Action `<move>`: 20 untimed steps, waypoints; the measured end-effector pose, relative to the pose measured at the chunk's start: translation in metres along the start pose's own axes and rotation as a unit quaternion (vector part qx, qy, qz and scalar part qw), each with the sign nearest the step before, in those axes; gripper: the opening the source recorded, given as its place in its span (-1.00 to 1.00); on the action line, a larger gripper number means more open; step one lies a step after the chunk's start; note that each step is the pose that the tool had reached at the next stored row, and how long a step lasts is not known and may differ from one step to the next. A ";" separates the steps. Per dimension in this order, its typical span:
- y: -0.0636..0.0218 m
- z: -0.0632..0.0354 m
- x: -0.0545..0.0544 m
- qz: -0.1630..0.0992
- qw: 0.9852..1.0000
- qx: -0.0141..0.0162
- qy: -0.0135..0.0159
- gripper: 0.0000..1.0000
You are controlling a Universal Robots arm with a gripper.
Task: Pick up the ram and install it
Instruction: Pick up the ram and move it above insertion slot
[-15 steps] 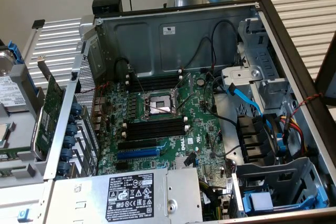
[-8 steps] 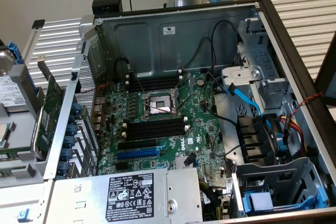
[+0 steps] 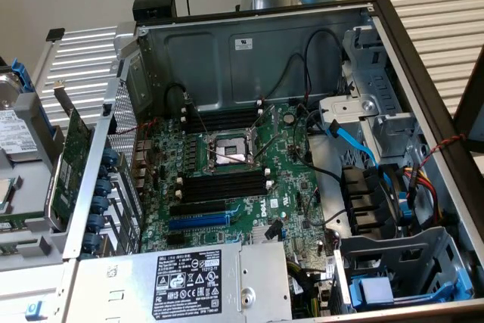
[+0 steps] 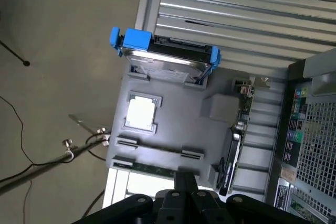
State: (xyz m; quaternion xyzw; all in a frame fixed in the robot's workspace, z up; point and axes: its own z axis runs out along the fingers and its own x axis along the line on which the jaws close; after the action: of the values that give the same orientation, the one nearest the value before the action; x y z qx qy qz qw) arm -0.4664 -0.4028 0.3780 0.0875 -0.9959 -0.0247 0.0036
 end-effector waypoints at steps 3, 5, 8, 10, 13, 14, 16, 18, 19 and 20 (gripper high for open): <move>0.0000 0.0003 0.000 -0.027 1.000 0.000 0.001 -0.79; 0.0000 0.0005 0.000 -0.045 0.999 0.000 0.002 -0.79; -0.0001 0.0009 0.000 -0.072 0.997 0.000 0.004 -0.79; -0.0001 0.0012 0.000 -0.090 0.996 0.000 0.004 -0.79; -0.0001 0.0018 0.000 -0.117 0.993 0.000 0.006 -0.79; -0.0001 0.0022 0.000 -0.126 0.992 0.000 0.006 -0.79; -0.0002 0.0027 0.000 -0.145 0.989 0.001 0.007 -0.79; -0.0002 0.0032 0.000 -0.162 0.987 0.001 0.008 -0.79; -0.0002 0.0034 0.000 -0.171 0.985 0.001 0.009 -0.79; -0.0002 0.0036 0.000 -0.180 0.984 0.001 0.009 -0.79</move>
State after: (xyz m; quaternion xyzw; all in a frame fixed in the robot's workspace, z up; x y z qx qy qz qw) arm -0.4664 -0.4028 0.3744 0.2659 -0.9637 -0.0235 0.0080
